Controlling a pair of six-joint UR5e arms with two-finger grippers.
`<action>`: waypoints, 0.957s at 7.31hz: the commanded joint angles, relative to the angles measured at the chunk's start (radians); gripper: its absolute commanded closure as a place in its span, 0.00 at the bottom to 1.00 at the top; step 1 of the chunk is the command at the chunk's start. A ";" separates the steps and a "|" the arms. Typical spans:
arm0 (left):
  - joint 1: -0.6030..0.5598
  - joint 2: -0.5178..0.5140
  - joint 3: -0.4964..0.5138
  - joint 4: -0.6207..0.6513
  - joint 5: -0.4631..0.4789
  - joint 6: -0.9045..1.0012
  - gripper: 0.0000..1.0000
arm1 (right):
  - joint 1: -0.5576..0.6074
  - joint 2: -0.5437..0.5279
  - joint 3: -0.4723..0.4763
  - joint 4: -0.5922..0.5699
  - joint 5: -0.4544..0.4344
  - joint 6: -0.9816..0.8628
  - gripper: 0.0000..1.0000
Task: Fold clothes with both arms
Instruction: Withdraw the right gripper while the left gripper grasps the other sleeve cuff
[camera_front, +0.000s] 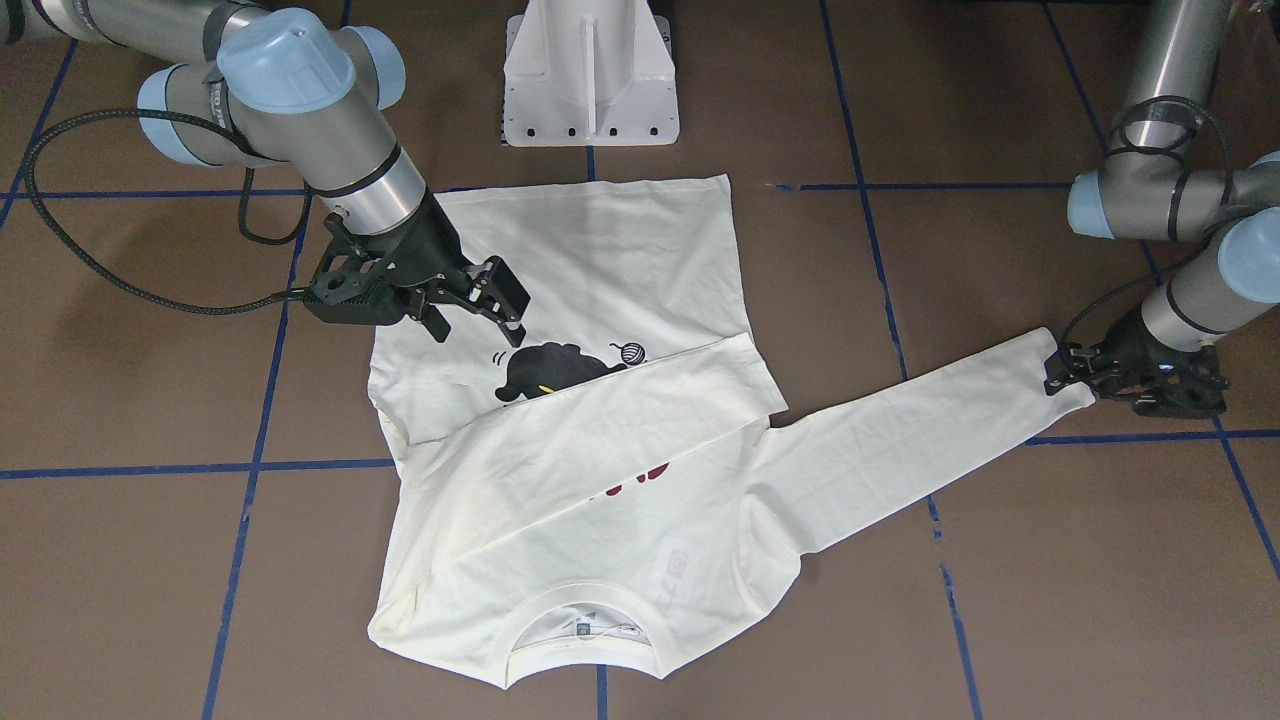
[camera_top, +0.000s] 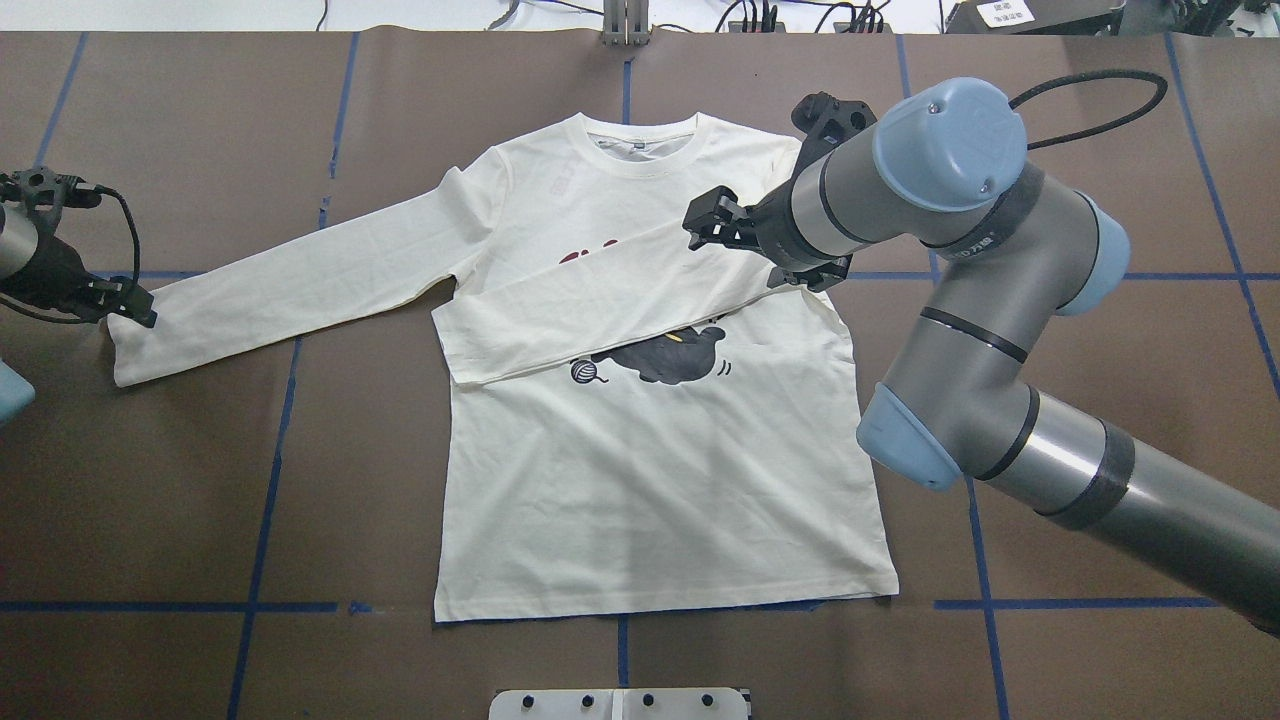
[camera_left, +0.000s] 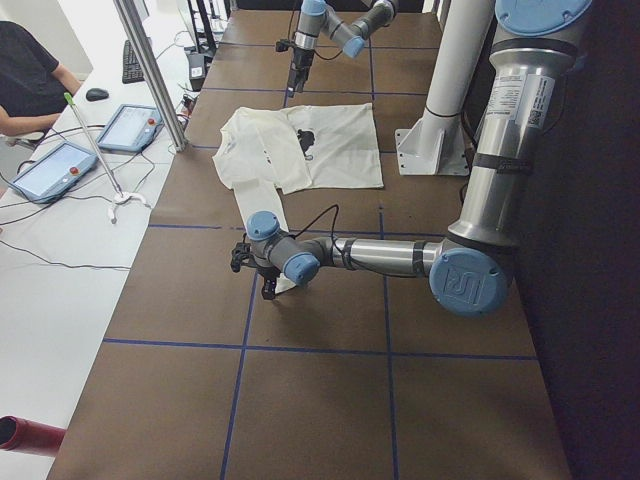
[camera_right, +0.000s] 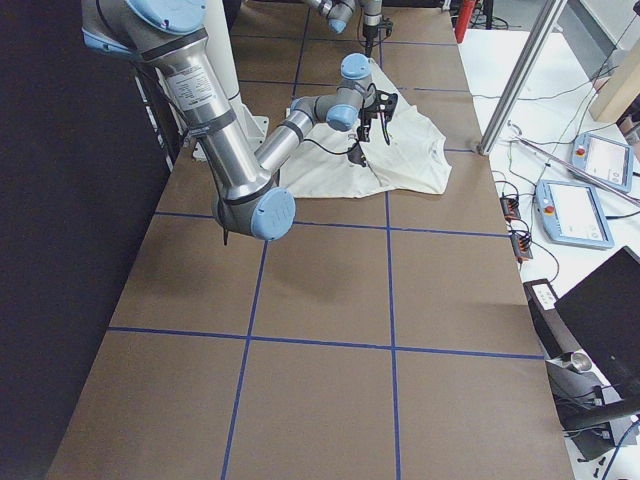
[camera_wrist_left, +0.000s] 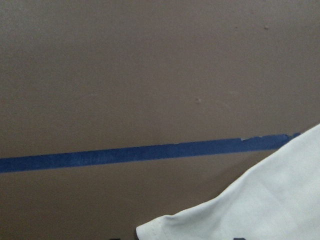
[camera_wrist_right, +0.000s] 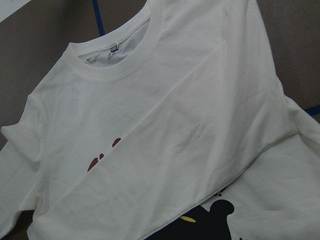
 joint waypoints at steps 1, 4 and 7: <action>0.003 -0.004 0.008 -0.003 0.000 0.006 1.00 | -0.004 -0.001 0.001 0.002 -0.002 0.000 0.01; -0.003 0.012 -0.133 0.012 -0.006 0.000 1.00 | -0.024 -0.002 0.003 0.002 -0.035 0.000 0.01; 0.009 -0.006 -0.334 0.049 -0.043 -0.233 1.00 | -0.015 -0.028 0.019 0.002 -0.036 -0.001 0.01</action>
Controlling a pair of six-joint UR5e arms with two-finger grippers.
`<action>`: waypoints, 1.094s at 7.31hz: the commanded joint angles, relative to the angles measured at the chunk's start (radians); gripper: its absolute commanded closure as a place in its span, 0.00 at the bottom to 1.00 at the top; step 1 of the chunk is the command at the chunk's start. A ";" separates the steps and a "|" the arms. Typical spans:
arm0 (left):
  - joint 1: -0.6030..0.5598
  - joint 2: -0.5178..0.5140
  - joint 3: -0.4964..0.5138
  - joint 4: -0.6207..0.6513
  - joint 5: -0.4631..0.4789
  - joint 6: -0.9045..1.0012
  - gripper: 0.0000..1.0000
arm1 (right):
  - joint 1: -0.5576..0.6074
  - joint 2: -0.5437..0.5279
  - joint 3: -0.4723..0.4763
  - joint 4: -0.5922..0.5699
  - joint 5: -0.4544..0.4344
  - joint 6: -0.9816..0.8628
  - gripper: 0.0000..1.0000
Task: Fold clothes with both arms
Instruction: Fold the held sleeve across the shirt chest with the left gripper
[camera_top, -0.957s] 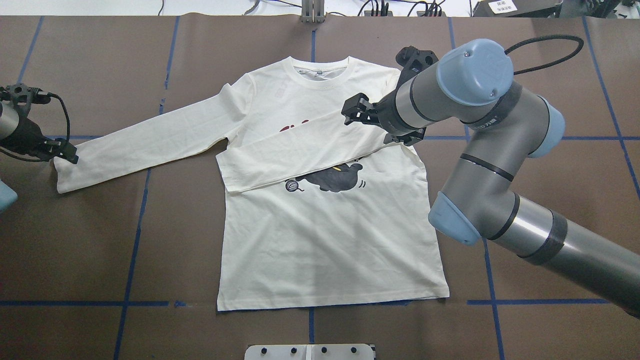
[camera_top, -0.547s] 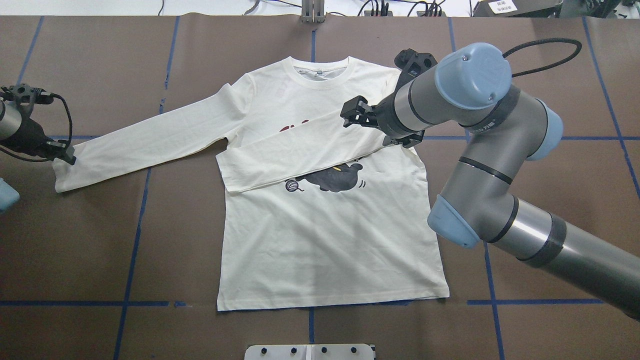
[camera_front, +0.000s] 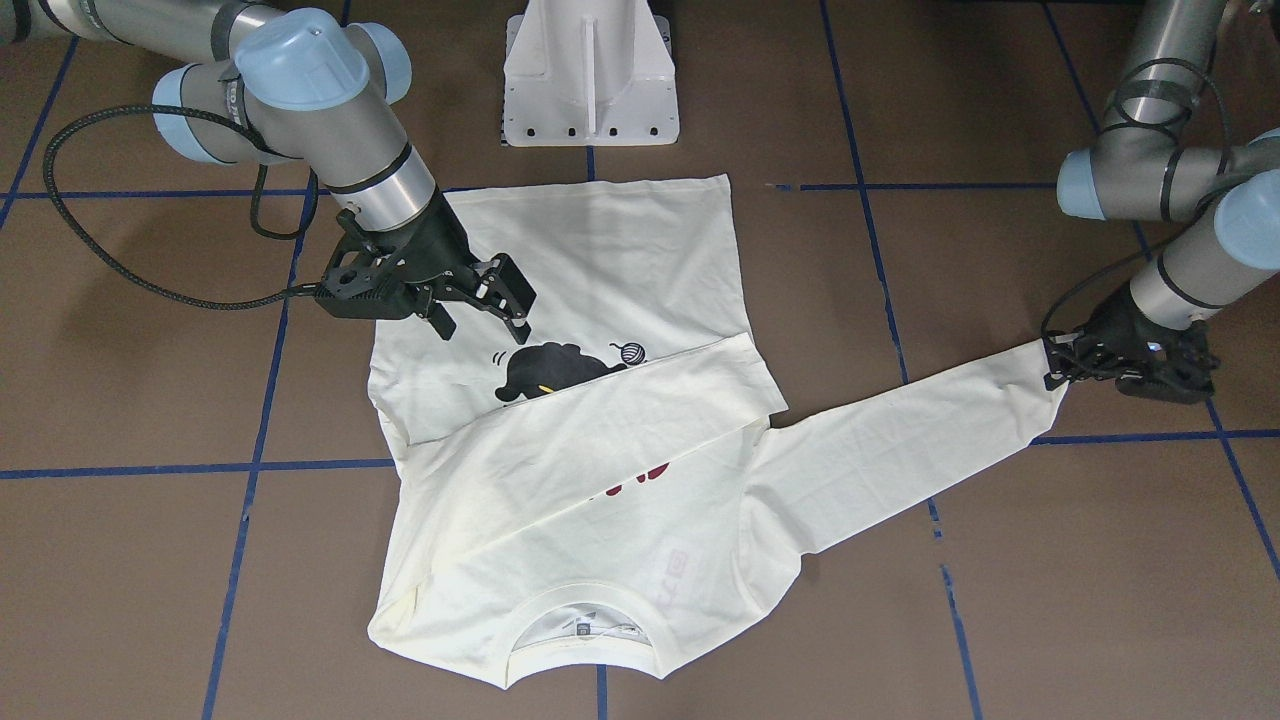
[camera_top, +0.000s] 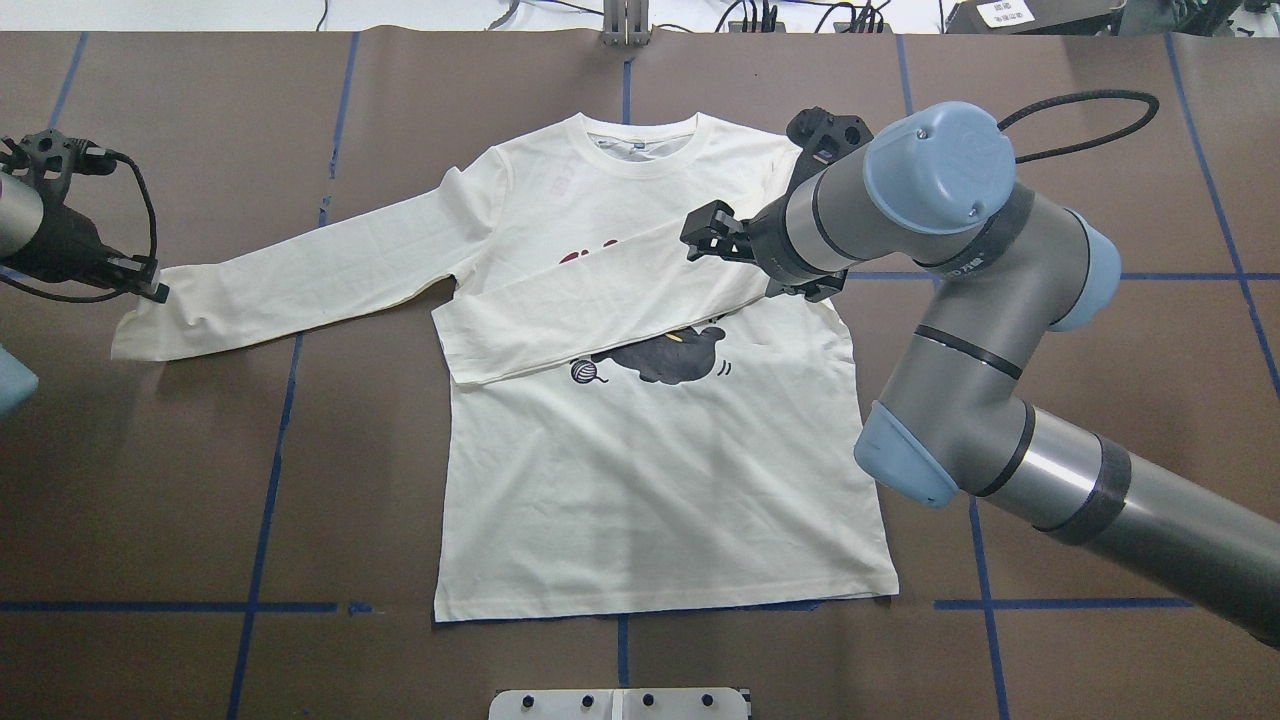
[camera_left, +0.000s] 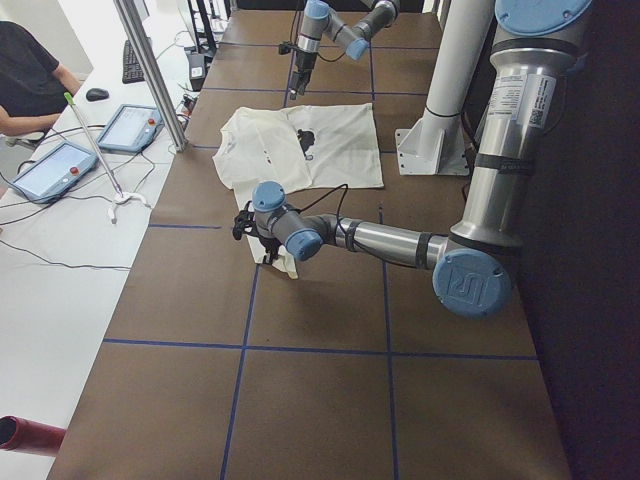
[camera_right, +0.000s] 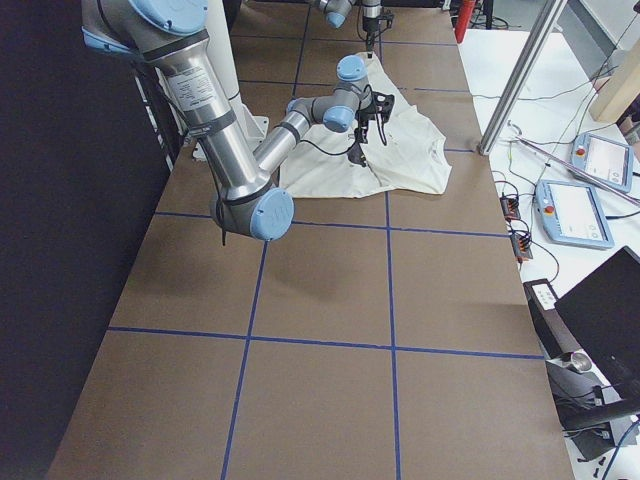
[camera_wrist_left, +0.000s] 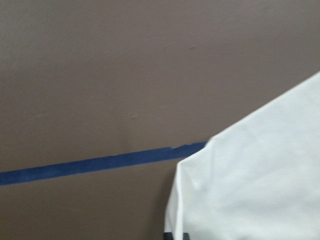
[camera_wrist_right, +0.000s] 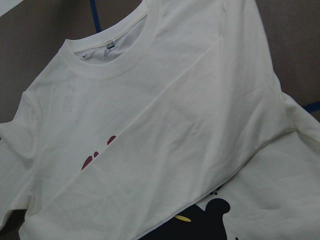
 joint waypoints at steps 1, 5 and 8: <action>0.087 -0.129 -0.152 0.069 -0.001 -0.337 1.00 | 0.016 -0.081 0.052 0.006 0.002 -0.013 0.00; 0.410 -0.726 0.043 0.324 0.324 -0.721 1.00 | 0.201 -0.412 0.253 0.011 0.114 -0.281 0.00; 0.555 -1.009 0.534 0.077 0.540 -0.724 1.00 | 0.451 -0.599 0.275 0.011 0.298 -0.647 0.00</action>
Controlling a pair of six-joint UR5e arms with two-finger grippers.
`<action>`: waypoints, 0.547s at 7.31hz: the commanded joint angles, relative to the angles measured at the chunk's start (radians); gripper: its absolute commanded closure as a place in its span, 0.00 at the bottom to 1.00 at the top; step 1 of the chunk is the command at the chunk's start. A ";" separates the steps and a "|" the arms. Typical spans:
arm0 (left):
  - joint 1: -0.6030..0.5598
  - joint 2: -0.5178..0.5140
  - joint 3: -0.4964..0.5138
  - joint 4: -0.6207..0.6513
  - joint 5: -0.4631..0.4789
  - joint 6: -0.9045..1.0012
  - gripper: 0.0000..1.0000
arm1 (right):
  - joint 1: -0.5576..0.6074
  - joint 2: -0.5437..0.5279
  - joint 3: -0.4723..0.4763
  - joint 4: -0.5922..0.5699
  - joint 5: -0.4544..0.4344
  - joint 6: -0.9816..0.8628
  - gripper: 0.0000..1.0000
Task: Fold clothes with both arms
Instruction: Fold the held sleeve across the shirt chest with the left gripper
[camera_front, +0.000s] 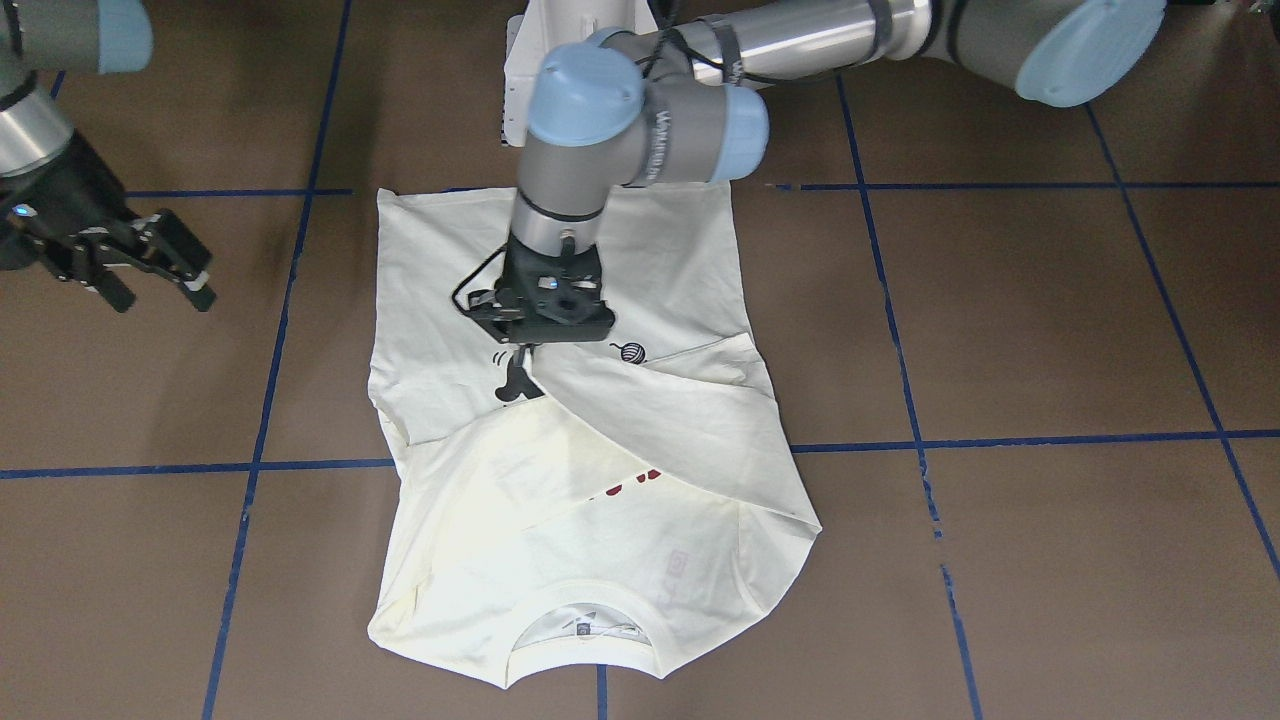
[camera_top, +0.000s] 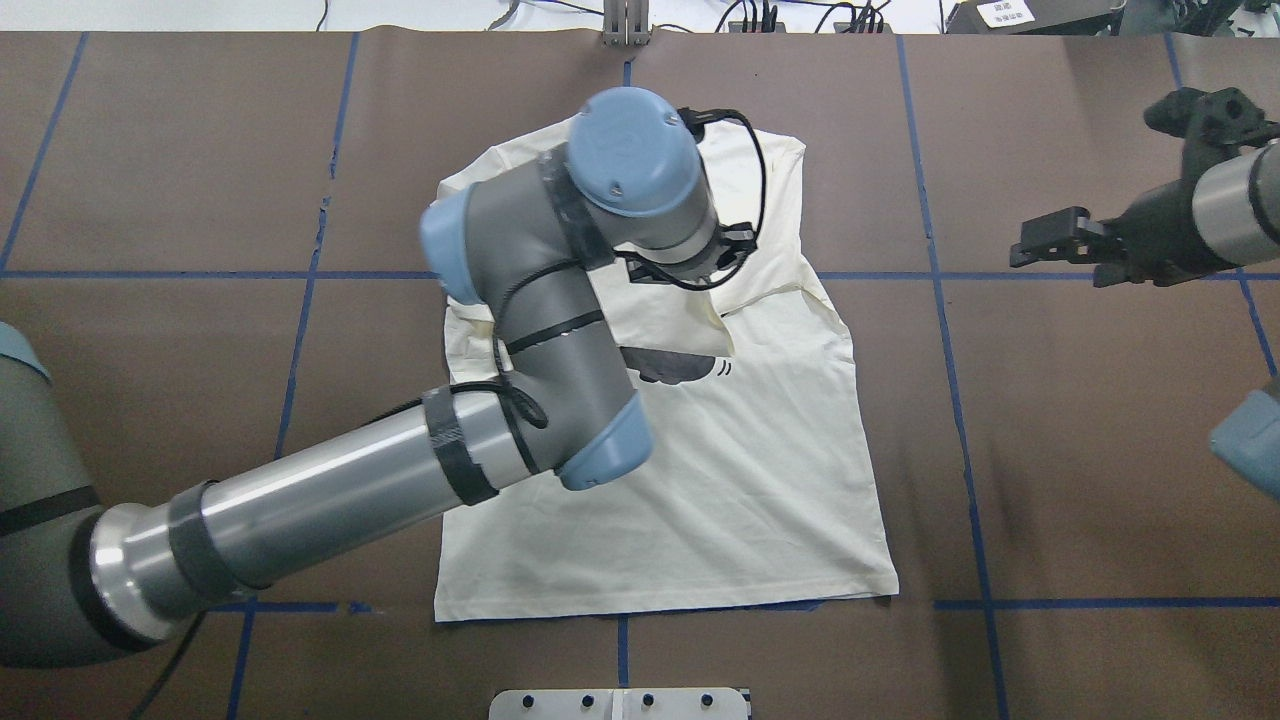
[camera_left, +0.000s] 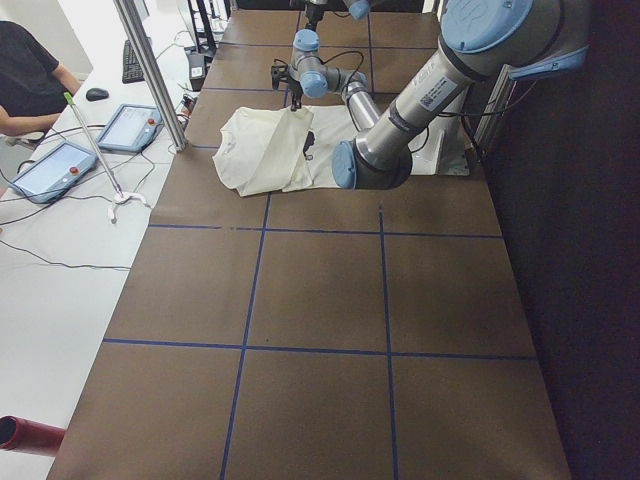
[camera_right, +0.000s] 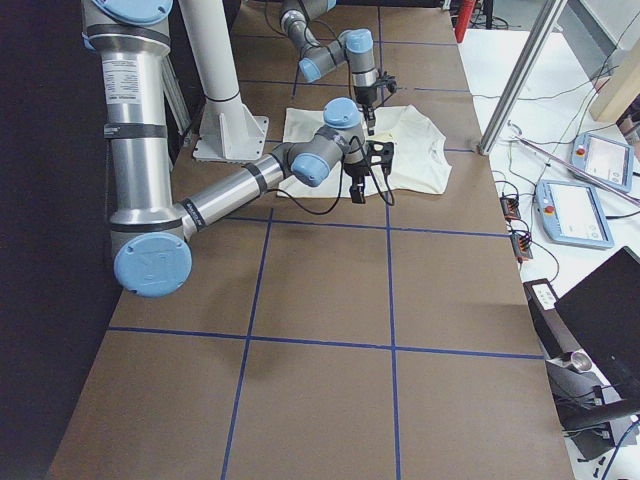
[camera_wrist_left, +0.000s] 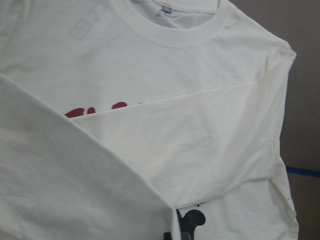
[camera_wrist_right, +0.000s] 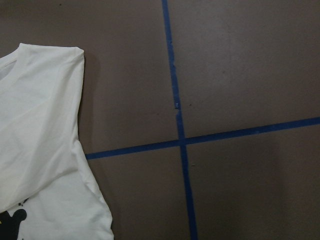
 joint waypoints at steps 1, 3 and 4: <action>0.083 -0.094 0.266 -0.260 0.145 -0.004 1.00 | 0.115 -0.075 -0.006 0.000 0.076 -0.170 0.00; 0.095 -0.172 0.383 -0.359 0.211 -0.005 1.00 | 0.120 -0.107 -0.008 0.003 0.072 -0.172 0.00; 0.095 -0.210 0.419 -0.379 0.211 -0.005 1.00 | 0.121 -0.117 -0.003 0.003 0.073 -0.173 0.00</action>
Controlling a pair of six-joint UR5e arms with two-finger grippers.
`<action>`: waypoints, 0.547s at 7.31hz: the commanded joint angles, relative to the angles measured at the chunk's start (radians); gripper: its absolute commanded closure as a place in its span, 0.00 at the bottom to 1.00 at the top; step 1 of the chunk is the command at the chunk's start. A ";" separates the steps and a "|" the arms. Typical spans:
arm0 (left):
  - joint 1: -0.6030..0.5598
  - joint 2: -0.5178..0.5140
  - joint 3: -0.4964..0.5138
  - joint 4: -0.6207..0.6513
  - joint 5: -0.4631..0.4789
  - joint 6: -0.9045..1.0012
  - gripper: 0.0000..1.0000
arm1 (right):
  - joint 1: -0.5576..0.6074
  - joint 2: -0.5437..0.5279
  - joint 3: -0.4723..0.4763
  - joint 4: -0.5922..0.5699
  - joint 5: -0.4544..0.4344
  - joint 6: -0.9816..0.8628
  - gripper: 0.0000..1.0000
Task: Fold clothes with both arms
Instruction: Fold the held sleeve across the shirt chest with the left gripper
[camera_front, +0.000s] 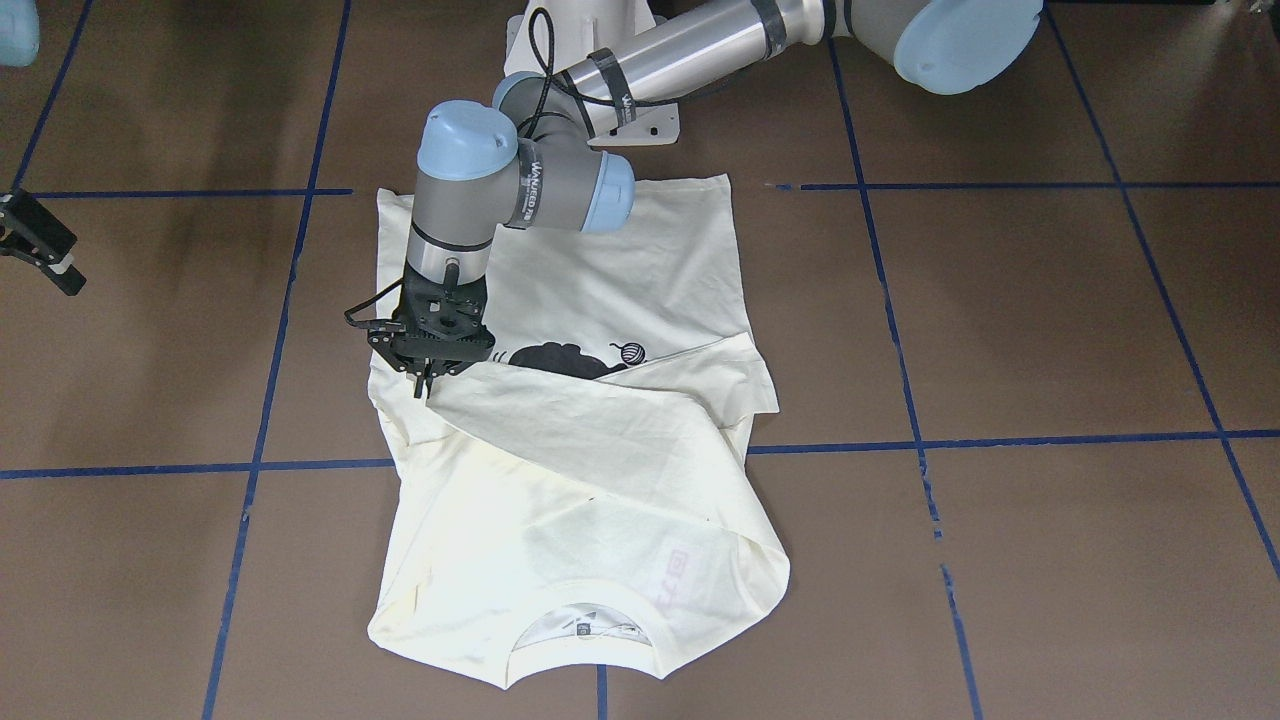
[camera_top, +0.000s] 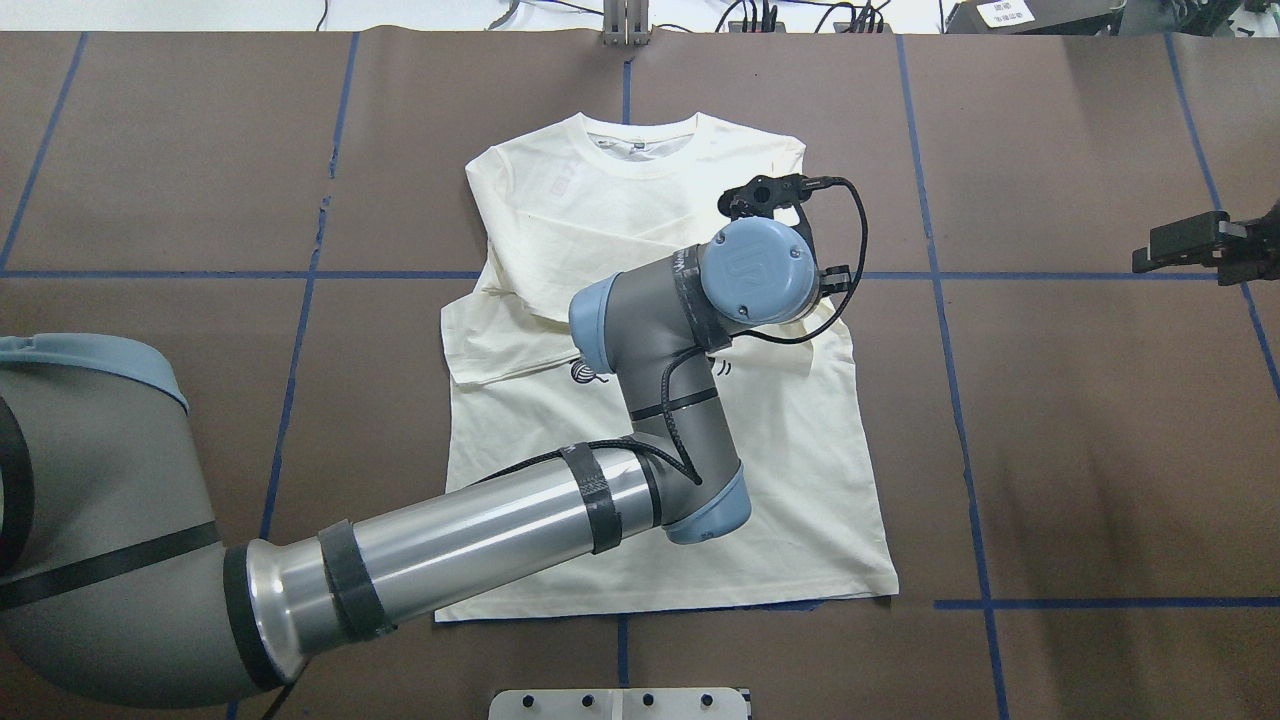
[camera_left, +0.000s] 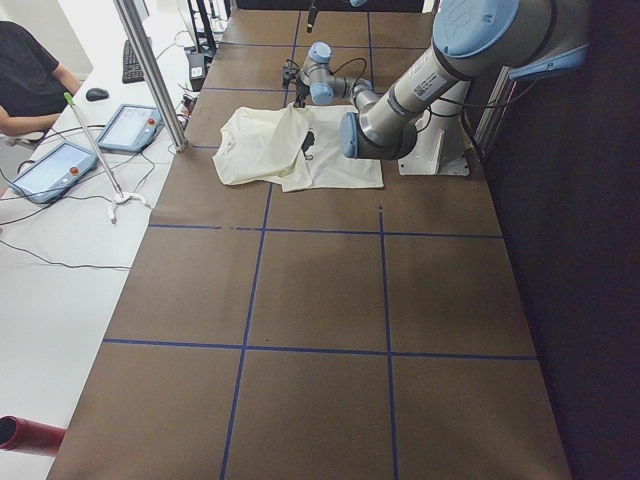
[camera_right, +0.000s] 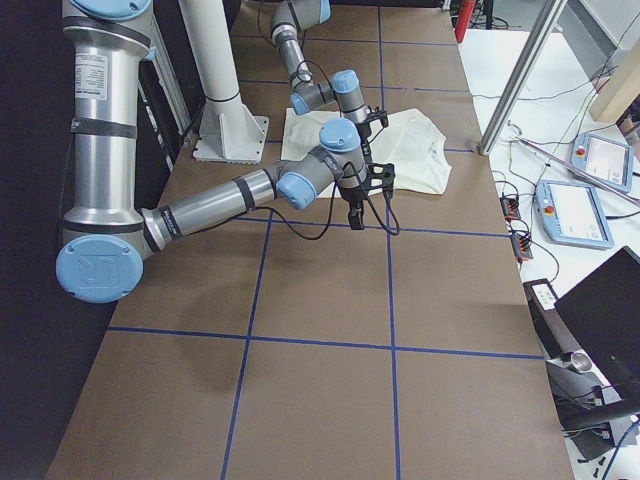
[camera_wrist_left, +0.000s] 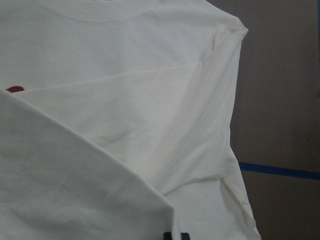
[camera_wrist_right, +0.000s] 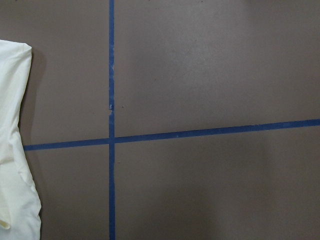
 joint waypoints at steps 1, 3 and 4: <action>0.007 -0.054 0.088 -0.051 0.013 0.001 0.56 | 0.003 -0.020 0.002 0.001 -0.001 -0.003 0.00; 0.004 -0.060 0.094 -0.098 0.013 -0.011 0.27 | -0.007 -0.003 -0.004 0.001 -0.002 0.015 0.00; -0.008 -0.056 0.027 -0.086 0.001 -0.057 0.26 | -0.038 -0.003 0.002 0.003 -0.002 0.032 0.00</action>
